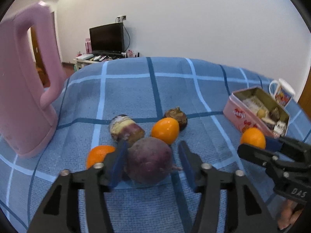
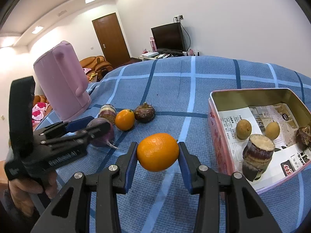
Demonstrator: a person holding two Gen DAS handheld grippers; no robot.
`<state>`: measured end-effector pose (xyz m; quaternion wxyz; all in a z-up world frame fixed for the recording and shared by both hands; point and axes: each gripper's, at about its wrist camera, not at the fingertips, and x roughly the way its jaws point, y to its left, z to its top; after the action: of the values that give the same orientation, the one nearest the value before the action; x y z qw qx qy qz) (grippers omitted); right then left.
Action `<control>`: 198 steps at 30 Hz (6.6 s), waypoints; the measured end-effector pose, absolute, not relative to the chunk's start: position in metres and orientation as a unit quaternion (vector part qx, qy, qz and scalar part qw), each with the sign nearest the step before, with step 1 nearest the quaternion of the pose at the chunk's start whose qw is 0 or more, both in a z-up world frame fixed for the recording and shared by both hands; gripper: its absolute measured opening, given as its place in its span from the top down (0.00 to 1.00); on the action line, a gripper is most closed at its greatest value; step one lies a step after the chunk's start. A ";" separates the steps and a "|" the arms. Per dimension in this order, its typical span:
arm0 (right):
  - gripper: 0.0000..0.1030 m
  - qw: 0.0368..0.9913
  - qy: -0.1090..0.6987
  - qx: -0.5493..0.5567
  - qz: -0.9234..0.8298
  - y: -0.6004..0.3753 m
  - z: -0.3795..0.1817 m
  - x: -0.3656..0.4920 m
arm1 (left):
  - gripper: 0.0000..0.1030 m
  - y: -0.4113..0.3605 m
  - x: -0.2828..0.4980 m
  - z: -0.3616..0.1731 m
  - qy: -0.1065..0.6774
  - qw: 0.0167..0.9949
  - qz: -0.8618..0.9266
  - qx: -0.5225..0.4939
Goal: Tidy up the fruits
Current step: 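Grasp the purple turnip with the left tool while the right tool holds the orange, then carry the orange and turnip over the pink tin and open both tools, then withdraw both tools from the tin toward the remaining fruits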
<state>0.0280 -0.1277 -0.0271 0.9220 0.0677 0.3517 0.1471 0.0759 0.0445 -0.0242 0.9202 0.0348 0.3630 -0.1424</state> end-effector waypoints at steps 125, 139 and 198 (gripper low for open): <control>0.58 0.953 0.296 0.060 -0.022 -0.319 -0.008 0.054 | 0.49 -0.187 0.085 -0.001 0.281 0.951 -0.111 0.070; 0.57 0.939 0.325 0.112 0.013 -0.329 -0.020 0.061 | 0.49 -0.189 0.089 -0.003 0.294 0.947 -0.107 0.074; 0.17 0.978 0.093 0.127 -0.137 -0.315 0.020 -0.059 | 0.00 -0.092 0.013 0.017 0.166 0.985 -0.029 0.043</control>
<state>-0.0591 -0.3151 0.0199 0.9779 0.1274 0.0933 -0.1369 0.0131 -0.0916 0.0171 0.9847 0.0432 0.1663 -0.0285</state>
